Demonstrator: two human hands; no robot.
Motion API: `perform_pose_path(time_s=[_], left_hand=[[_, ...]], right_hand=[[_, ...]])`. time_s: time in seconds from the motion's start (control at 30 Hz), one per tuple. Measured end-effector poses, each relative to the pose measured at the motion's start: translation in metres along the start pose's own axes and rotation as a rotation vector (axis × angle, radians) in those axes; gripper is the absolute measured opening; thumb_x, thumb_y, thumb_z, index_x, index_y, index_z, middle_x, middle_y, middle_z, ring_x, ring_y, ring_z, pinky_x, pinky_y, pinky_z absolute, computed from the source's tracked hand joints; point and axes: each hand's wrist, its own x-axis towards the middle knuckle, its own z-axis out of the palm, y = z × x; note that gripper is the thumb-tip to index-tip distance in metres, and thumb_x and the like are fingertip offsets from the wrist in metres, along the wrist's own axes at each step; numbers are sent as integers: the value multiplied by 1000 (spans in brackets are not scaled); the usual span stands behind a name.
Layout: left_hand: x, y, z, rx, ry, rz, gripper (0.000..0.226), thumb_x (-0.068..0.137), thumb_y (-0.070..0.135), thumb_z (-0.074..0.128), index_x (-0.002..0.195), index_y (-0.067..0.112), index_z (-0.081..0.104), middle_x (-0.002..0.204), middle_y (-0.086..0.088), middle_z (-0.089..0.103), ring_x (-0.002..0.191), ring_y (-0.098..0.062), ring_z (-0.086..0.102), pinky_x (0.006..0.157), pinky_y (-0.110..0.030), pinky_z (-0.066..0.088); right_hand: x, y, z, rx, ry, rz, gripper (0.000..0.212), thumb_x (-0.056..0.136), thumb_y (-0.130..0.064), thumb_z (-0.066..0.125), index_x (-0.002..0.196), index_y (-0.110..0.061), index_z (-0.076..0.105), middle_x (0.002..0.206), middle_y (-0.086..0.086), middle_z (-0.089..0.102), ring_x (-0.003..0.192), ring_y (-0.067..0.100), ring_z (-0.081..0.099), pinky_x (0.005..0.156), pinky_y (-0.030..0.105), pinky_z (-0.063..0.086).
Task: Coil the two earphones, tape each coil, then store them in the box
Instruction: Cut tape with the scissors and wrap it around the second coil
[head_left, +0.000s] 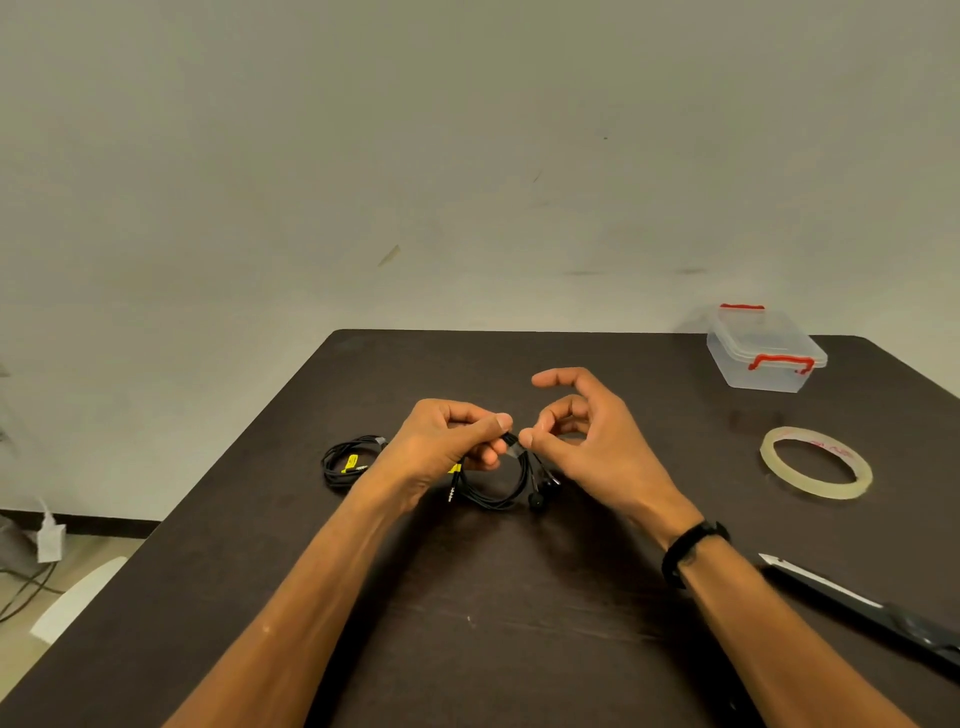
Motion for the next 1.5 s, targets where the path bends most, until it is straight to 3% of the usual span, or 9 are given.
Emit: perform_pose_path(time_s=[0.47,0.67,0.93,1.0,1.1,1.3,1.4,1.5], left_hand=[[-2,1,1,31,-54,7,22,95,20,75,100,-1,78,78,-9,73,62,-9,64,67,-23,57],[-2,1,2,19,-62,24,24,96,18,73,103,-4,76,76,-7,71,60,-8,61,67,-23,58],[-2,3,3,41,-90,76,19,98,19,71,101,1,77,75,-5,71,60,-8,60,71,-24,59],[-2,4,2,57,-112,98,20,98,20,70,100,2,77,76,-5,71,62,-8,60,71,-25,58],[-3,4,1,62,-143,133,19,98,20,70,101,2,77,76,-6,70,61,-8,59,69,-24,57],[-3,5,0,81,-152,193,17,99,19,68,99,4,77,75,-5,70,60,-7,57,66,-22,56],[-2,3,0,73,-151,199,16,99,18,68,97,5,77,75,-4,69,59,-6,56,66,-23,56],[-1,3,0,72,-138,205,17,99,18,67,97,4,76,74,-4,68,57,-6,54,65,-22,55]], right_hand=[[0,1,1,-71,27,-71,67,80,-15,90,133,-36,56,97,4,66,91,17,71,86,41,63],[1,3,1,-79,28,-73,68,79,-15,91,133,-36,55,96,2,65,89,17,70,85,40,63],[1,3,0,-32,41,6,59,79,-21,91,128,-33,59,95,8,69,78,15,69,75,27,61],[1,4,-1,45,21,68,56,79,-25,91,126,-33,60,97,10,71,77,17,70,77,35,63],[1,6,-2,130,-1,146,56,78,-29,92,125,-33,62,101,11,74,91,29,75,88,47,64],[1,4,2,185,2,174,50,78,-26,92,120,-27,65,99,4,78,96,26,77,91,54,62],[0,4,3,172,21,180,48,78,-28,92,117,-27,65,102,4,77,96,22,77,91,53,62],[-1,0,4,71,51,163,45,79,-33,91,114,-28,64,114,-2,71,95,13,76,83,37,65]])
